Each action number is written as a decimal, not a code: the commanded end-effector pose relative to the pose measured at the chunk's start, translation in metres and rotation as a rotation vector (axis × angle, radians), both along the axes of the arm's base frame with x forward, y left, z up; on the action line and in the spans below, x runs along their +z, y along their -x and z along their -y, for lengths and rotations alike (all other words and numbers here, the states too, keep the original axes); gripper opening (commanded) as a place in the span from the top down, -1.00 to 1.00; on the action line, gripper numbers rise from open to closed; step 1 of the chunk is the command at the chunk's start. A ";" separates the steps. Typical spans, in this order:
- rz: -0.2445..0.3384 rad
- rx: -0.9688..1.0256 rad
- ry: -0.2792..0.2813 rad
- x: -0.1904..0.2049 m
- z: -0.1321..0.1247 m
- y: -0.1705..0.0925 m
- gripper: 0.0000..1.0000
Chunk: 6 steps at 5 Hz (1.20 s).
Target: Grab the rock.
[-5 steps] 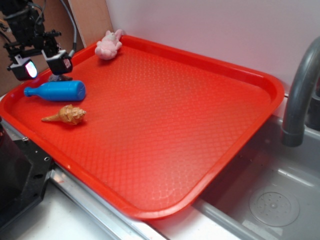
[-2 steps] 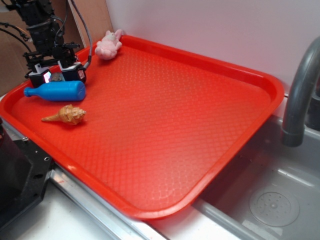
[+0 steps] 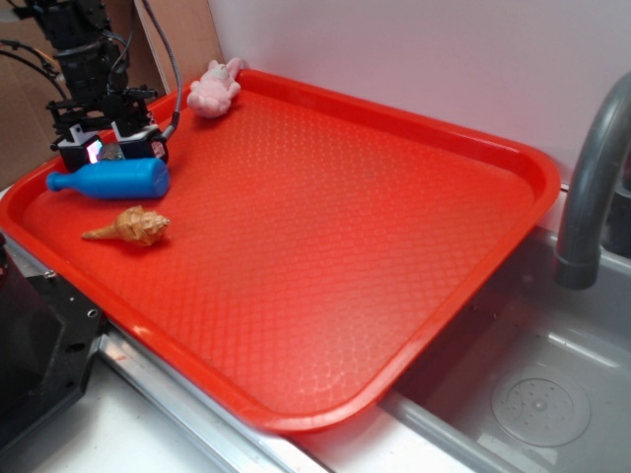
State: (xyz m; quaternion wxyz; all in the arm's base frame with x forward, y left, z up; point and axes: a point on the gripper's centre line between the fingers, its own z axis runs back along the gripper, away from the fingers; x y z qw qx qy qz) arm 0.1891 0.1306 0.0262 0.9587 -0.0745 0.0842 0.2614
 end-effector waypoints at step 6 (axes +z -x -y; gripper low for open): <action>0.334 -0.511 -0.106 0.193 0.139 -0.012 1.00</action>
